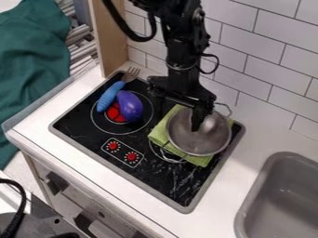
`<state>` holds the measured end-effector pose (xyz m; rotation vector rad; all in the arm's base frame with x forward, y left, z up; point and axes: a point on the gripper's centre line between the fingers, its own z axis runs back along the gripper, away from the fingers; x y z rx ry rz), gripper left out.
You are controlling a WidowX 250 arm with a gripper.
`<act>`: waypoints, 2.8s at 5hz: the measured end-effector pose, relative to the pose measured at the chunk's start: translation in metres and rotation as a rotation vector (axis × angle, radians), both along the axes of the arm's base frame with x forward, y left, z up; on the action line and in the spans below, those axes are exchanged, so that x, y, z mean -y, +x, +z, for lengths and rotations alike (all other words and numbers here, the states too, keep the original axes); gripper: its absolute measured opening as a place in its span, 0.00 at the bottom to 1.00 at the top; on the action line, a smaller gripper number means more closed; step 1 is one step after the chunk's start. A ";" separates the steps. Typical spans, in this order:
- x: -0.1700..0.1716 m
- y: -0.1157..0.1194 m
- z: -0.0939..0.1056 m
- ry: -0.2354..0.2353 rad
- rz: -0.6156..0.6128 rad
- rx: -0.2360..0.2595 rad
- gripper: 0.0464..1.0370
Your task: Picked up the silver pot and placed it on the lower left side of the stove
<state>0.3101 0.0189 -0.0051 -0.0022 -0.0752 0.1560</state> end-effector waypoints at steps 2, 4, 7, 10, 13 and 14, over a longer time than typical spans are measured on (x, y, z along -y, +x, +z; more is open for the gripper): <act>-0.015 0.008 -0.014 0.019 0.015 -0.035 0.91; -0.015 0.010 -0.018 0.020 -0.006 -0.051 0.30; -0.002 0.018 -0.010 0.012 -0.040 -0.039 0.03; 0.006 0.026 0.065 0.037 0.010 0.140 0.01; -0.127 -0.049 0.060 0.053 0.411 0.080 0.01; -0.155 -0.067 0.061 0.057 0.454 0.078 0.01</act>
